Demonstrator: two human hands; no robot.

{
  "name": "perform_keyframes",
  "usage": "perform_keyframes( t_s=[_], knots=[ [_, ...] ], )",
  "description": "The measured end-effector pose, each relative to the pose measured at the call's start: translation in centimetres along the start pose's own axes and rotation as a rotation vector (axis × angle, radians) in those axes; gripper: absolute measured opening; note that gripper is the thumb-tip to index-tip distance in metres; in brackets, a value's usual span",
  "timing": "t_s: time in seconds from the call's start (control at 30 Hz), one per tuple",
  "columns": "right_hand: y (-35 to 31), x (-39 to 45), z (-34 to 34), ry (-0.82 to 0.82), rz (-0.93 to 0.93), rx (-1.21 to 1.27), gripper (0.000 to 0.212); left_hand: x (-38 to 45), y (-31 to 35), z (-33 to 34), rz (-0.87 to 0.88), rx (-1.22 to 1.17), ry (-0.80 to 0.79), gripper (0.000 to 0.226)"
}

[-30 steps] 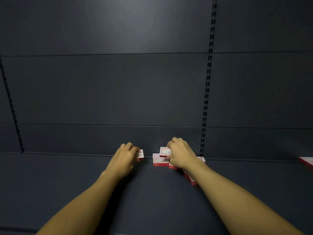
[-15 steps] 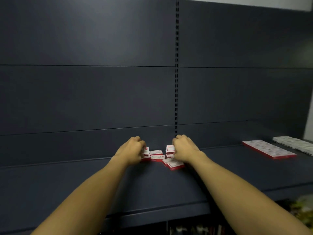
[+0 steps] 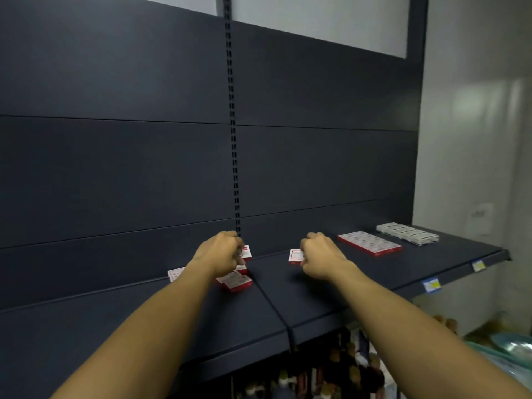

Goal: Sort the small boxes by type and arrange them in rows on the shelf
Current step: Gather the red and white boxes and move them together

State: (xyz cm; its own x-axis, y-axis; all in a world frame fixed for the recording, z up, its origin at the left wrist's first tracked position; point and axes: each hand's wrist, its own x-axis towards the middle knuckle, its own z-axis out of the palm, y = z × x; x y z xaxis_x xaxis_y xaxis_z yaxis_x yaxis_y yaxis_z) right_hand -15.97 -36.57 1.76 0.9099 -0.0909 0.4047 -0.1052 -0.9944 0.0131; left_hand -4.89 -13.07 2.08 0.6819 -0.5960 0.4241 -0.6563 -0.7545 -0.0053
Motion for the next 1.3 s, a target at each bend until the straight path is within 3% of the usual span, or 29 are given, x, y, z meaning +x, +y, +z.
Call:
perform_keyframes(
  t_s=[0.77,1.3],
  knots=[
    [23.7,-5.2,-1.1,-0.014,0.129,-0.068,0.039,8.6,21.5,4.7,0.035,-0.040,-0.062,0.040],
    [33.6,-5.5,-0.9,0.005,0.139,-0.041,0.034,15.3,30.7,8.2,0.047,-0.057,-0.075,0.042]
  ],
)
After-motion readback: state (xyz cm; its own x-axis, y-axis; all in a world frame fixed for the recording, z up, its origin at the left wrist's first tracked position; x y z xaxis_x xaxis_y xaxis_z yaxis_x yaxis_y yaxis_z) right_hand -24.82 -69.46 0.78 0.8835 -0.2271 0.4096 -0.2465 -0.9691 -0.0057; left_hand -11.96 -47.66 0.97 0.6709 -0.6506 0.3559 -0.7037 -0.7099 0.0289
